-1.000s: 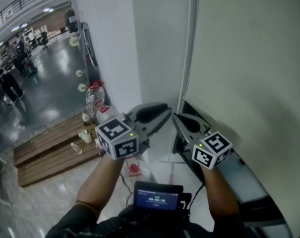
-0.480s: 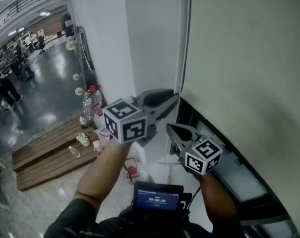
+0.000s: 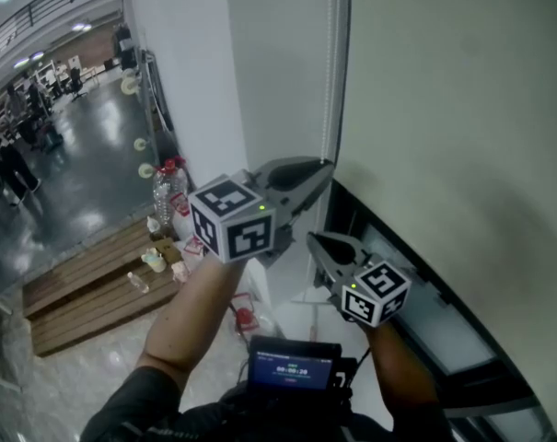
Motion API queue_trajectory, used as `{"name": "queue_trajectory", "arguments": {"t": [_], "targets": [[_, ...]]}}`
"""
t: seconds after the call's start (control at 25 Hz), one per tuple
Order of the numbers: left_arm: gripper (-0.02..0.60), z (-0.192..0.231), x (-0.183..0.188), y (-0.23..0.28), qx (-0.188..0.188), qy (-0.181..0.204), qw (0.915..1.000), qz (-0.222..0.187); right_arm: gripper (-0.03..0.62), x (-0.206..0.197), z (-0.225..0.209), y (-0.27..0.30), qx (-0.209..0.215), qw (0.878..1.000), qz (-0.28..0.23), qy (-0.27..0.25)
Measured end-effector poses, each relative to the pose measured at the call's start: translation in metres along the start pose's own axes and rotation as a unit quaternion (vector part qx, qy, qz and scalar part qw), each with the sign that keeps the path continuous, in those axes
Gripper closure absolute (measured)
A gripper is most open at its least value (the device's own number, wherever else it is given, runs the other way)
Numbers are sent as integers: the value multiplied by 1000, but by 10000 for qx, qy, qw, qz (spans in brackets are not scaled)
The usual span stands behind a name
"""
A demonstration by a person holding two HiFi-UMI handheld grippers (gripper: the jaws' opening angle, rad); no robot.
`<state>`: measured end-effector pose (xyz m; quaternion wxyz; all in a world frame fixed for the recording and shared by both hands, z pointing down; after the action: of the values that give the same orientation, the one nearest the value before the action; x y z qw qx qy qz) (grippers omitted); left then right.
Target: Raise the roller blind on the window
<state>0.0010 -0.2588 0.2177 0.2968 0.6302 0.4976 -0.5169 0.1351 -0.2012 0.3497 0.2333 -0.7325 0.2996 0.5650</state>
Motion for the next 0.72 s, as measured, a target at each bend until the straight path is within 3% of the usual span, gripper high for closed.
{"name": "queue_trajectory", "arguments": {"t": [0.16,0.72], "targets": [[566,-7,-5,2,75,145,9998,123,591,-5,-1,-5,-75,9999,132,78],[568,-23,-76,-8,221,-200,9990,323,591,-63,-22,-1,-334,9961,623,520]]}}
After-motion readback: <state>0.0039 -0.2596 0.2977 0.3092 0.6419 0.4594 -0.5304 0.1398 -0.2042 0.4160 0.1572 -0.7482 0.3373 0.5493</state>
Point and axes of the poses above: the fingertips, and each gripper's own axes: y forward along the fingers, z to its left, x out of its top, the point moved 10 cm from there along -y, backward along the fingers, and after that the axes turned 14 degrees about y, right-handed, at the moved point
